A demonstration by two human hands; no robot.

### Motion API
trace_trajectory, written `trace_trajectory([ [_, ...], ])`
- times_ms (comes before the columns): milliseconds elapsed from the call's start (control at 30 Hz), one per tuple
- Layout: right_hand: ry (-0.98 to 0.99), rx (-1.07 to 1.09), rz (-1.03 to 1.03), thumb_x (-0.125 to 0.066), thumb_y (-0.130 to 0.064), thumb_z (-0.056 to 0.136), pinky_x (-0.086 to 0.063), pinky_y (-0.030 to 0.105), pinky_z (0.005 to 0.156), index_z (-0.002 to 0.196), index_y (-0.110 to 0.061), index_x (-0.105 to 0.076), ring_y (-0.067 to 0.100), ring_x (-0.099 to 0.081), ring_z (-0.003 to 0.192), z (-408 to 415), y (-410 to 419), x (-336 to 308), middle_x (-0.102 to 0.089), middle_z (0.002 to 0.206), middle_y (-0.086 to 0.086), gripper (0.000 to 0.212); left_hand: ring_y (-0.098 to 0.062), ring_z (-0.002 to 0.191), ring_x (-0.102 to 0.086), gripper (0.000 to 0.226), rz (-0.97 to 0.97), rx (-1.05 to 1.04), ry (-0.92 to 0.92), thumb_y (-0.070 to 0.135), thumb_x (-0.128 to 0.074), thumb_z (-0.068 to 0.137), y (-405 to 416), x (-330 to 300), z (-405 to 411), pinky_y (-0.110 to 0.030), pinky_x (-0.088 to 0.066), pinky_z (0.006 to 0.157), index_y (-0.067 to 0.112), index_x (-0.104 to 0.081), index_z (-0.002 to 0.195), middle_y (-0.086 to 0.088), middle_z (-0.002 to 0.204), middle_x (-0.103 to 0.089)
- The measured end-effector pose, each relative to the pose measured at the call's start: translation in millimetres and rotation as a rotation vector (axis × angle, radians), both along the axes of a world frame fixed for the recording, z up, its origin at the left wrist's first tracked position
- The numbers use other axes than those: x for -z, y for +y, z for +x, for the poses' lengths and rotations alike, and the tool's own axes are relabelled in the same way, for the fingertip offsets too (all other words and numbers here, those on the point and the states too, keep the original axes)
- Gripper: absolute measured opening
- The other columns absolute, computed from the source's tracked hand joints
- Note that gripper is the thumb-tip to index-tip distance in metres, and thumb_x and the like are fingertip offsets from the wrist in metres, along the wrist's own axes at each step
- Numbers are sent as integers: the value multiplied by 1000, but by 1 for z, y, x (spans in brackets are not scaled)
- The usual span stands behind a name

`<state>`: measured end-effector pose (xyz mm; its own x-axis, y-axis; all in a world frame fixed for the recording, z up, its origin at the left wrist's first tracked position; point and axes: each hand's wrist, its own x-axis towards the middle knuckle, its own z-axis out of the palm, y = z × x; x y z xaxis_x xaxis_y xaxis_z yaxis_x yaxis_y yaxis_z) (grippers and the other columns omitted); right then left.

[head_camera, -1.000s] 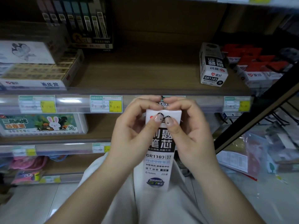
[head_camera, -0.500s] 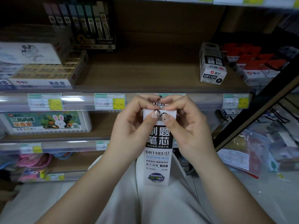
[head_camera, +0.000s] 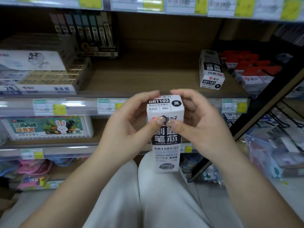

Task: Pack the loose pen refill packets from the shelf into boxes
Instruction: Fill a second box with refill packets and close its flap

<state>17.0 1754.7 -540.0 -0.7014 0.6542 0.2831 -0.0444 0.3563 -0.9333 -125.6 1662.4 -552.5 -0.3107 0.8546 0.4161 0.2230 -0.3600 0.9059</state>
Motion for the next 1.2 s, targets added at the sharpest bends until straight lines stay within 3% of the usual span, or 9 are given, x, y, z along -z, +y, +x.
trace_trajectory([
  [100, -27, -51, 73, -75, -25, 68, -51, 38, 91, 115, -35, -50, 12, -62, 106, 3, -2, -24, -66, 113, -8, 54, -7, 107, -62, 55, -55, 18, 121, 33, -69, 69, -11, -26, -10, -23, -51, 88, 31, -53, 121, 11, 113, -67],
  [233, -139, -98, 188, -78, -18, 65, -50, 37, 92, 109, -34, -44, 6, -62, 104, 2, -10, -50, -67, 108, -15, 58, 0, 106, -59, 61, -149, -110, 574, 51, -64, 61, -28, -57, -19, -24, -52, 89, 39, -55, 121, 17, 113, -62],
  [333, -219, -118, 312, -81, -14, 67, -47, 31, 92, 108, -28, -41, 0, -59, 104, -2, -19, -63, -66, 106, -19, 58, 1, 92, -59, 70, -194, -254, 862, 58, -52, 59, -37, -74, -15, -20, -53, 75, 31, -56, 124, 17, 104, -64],
  [433, -203, -127, 365, -78, -14, 70, -45, 27, 92, 113, -26, -41, 0, -56, 108, -4, -28, -73, -63, 111, -19, 58, -1, 79, -58, 53, -115, -271, 928, 54, -55, 61, -45, -85, -12, -27, -49, 59, 35, -57, 110, 17, 84, -65],
  [667, -228, 51, 463, -76, -31, 72, -21, -7, 93, 134, -40, -32, -18, -30, 123, -5, -20, -72, -40, 135, -25, 78, 3, 89, -61, 47, -45, -399, 721, 50, -63, 63, -63, -87, -15, -25, -52, 73, 44, -52, 108, 24, 105, -59],
  [800, -317, 142, 470, -75, -34, 73, -16, -12, 86, 137, -42, -27, -22, -21, 115, -10, 3, -60, -29, 129, -31, 81, 0, 98, -62, 50, -42, -503, 557, 51, -64, 64, -70, -72, -21, -25, -52, 81, 47, -52, 113, 26, 107, -62],
  [933, -393, 191, 431, -73, -37, 74, -20, 12, 100, 141, -38, -25, -13, -21, 122, -11, 23, -49, -29, 142, -22, 83, 3, 91, -65, 54, -53, -602, 192, 39, -85, 61, -69, -44, -34, -10, -50, 74, 35, -60, 109, 22, 100, -68],
  [1067, -462, 379, 443, -71, -40, 76, -28, 31, 107, 142, -25, -29, 12, -29, 134, -12, 61, -35, -32, 148, -4, 80, -5, 94, -67, 35, -63, -663, -177, 31, -72, 70, -58, -20, -47, -23, -56, 76, 31, -62, 103, 9, 100, -72],
  [1200, -601, 695, 522, -71, -48, 72, -36, 46, 104, 136, -12, -39, 36, -36, 129, -13, 118, -19, -42, 139, 17, 80, -8, 94, -68, 18, -89, -723, -407, 18, -66, 85, -40, -12, -54, -27, -49, 82, 26, -61, 101, 3, 100, -72],
])
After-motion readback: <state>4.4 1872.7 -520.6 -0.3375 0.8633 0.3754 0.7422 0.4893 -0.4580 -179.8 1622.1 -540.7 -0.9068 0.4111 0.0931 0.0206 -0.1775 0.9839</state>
